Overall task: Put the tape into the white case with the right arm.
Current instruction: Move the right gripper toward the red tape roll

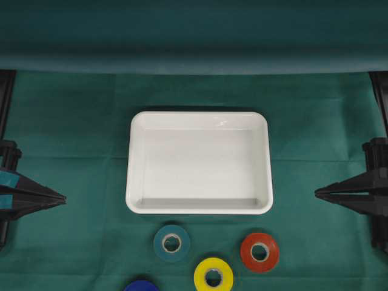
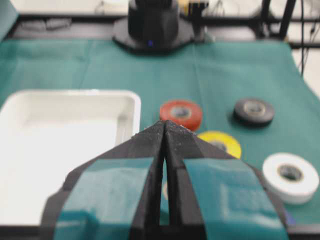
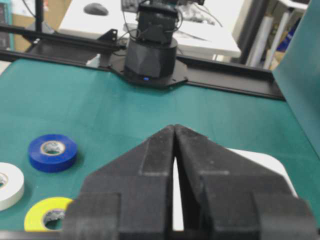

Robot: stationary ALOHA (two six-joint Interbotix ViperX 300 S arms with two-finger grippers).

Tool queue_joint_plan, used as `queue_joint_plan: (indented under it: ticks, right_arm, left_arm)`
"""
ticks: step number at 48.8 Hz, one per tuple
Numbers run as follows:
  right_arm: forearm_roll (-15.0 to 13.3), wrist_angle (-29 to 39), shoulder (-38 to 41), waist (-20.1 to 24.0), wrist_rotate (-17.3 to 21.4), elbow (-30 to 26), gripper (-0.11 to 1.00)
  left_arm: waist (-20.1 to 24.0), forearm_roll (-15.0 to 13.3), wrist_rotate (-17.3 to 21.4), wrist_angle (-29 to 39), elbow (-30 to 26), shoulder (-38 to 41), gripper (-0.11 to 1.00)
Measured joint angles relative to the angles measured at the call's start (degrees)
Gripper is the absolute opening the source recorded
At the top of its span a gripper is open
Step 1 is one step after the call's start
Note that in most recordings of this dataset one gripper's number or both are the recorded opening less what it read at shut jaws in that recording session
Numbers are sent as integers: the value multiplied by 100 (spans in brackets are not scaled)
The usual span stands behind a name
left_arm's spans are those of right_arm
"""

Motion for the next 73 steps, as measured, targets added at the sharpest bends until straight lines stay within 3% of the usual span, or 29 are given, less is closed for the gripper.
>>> queue_joint_plan:
  ticks: [6,11,15,23,26,33,48,58,73]
  right_arm:
    - [-9,0,-9,9,9,18,-4]
    - [-35,-9,-62,0,0,88,11]
    - [-35,-26,-97,9,0,114,31]
    - [-35,-44,-141,9,0,167,81]
    - [-35,-53,-132,9,0,185,90]
    - [-97,-44,-132,35,0,308,90]
    - [-765,-35,-176,712,9,536,90]
    - [-791,-26,-211,1020,97,615,90]
    - [-817,255,-220,1020,325,642,90]
  left_arm:
    - [0,0,0,88,70,-35,0]
    - [0,0,0,123,123,-149,0]
    - [0,0,0,167,176,-264,0]
    - [0,0,-26,448,255,-483,0]
    - [0,0,-53,580,272,-554,0]
    - [0,-9,-44,914,431,-756,0]
    - [0,0,-44,1371,773,-1099,0]
    - [-9,0,-44,1670,844,-1143,0]
    - [-9,0,-44,1688,923,-1204,0]
